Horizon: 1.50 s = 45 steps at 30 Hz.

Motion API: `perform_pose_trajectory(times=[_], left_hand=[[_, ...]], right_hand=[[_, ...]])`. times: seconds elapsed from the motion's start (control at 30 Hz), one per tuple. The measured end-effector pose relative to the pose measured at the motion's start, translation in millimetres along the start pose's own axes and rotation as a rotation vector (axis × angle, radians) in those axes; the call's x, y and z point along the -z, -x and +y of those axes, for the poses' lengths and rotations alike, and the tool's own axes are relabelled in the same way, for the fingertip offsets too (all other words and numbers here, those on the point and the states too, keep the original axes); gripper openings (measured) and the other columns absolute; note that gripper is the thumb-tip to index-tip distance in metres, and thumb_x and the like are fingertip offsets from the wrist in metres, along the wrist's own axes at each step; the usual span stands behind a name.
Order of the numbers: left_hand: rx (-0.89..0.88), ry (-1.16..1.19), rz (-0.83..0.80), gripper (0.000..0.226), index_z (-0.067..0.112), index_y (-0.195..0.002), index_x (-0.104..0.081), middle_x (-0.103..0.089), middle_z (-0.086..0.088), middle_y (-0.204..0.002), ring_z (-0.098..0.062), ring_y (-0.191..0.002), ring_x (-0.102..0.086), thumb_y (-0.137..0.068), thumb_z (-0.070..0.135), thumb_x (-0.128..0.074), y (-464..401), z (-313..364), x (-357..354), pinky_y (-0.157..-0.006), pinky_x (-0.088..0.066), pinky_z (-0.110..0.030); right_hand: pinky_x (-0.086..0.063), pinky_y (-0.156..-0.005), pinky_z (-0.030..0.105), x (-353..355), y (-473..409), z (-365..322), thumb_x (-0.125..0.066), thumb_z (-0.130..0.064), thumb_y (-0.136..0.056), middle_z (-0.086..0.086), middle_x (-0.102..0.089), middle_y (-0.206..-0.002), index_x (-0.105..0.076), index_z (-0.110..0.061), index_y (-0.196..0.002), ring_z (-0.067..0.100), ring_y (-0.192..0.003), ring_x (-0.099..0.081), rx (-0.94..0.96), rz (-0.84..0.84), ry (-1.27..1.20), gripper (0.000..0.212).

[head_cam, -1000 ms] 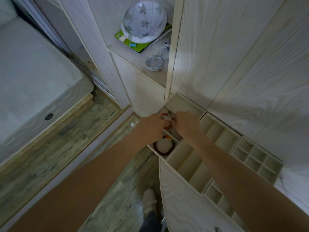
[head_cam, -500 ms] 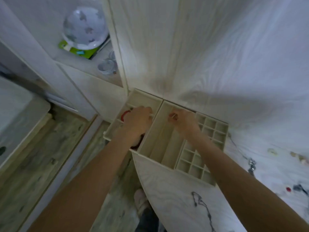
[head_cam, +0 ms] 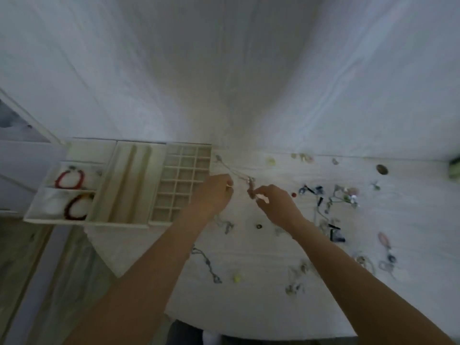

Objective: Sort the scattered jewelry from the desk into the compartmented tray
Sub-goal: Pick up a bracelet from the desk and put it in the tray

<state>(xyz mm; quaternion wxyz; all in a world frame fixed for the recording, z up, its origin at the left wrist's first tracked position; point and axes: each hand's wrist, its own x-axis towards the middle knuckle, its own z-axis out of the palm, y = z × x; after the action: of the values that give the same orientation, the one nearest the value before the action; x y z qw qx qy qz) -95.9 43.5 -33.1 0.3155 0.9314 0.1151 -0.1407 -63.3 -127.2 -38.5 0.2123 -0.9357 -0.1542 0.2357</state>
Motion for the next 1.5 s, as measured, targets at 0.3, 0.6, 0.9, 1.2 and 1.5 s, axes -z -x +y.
perform_pose_trajectory(times=[0.3, 0.6, 0.9, 1.2, 1.5], left_hand=[[-0.308, -0.156, -0.149, 0.021, 0.023, -0.109, -0.061, -0.052, 0.002, -0.125, -0.018, -0.119, -0.048, -0.091, 0.031, -0.055, 14.6, 101.4, -118.1, -0.106, -0.028, -0.034], [-0.394, -0.464, -0.084, 0.035, 0.02, -0.108, -0.065, -0.034, 0.001, -0.142, -0.019, -0.135, -0.023, -0.082, 0.043, -0.061, 21.3, 135.2, -186.4, -0.108, -0.012, -0.036], [-0.202, 0.004, -0.316, 0.023, 0.006, -0.083, -0.056, -0.052, -0.008, -0.084, -0.022, -0.083, -0.049, -0.097, 0.019, -0.043, 18.5, 149.2, -183.3, -0.073, -0.037, -0.031], [0.271, 1.176, -0.355, 0.044, 0.015, -0.059, -0.035, -0.043, 0.002, -0.045, -0.016, -0.047, -0.041, -0.1, 0.031, -0.038, 14.7, 177.7, -157.9, -0.055, -0.044, -0.027], [0.204, 1.113, -0.23, 0.046, 0.021, -0.056, -0.028, -0.028, 0.007, -0.048, -0.008, -0.042, -0.021, -0.095, 0.032, -0.049, 8.3, 181.0, -134.3, -0.038, -0.02, -0.019]], right_hand=[[-0.035, -0.09, 0.025, 21.4, 65.5, 137.0, -0.053, -0.006, -0.089, 0.011, -0.043, -0.134, -0.05, -0.01, -0.125, 0.026, -0.119, -0.046, -0.085, -0.026, 0.001, 0.036], [-0.04, -0.097, 0.031, 7.8, 95.9, 185.6, -0.068, -0.032, -0.084, 0.004, -0.024, -0.149, -0.065, -0.007, -0.09, 0.02, -0.137, -0.02, 0.027, 0.083, 0.108, 0.026], [-0.032, -0.097, 0.032, 0.8, 102.3, 209.6, -0.055, -0.023, -0.09, 0.01, -0.041, -0.131, -0.062, -0.008, -0.109, 0.03, -0.118, -0.035, -0.006, 0.198, 0.106, 0.025], [-0.035, -0.088, 0.021, 29.8, 114.0, 242.7, -0.057, 0.01, -0.072, 0.006, -0.041, -0.126, -0.053, -0.009, -0.117, 0.02, -0.117, -0.039, 0.001, -0.007, -0.051, 0.048], [-0.038, -0.065, 0.026, 36.5, 101.3, 234.0, -0.049, -0.018, -0.096, 0.008, -0.054, -0.094, -0.05, -0.008, -0.096, 0.021, -0.082, -0.053, -0.176, 0.057, -0.057, 0.01]])
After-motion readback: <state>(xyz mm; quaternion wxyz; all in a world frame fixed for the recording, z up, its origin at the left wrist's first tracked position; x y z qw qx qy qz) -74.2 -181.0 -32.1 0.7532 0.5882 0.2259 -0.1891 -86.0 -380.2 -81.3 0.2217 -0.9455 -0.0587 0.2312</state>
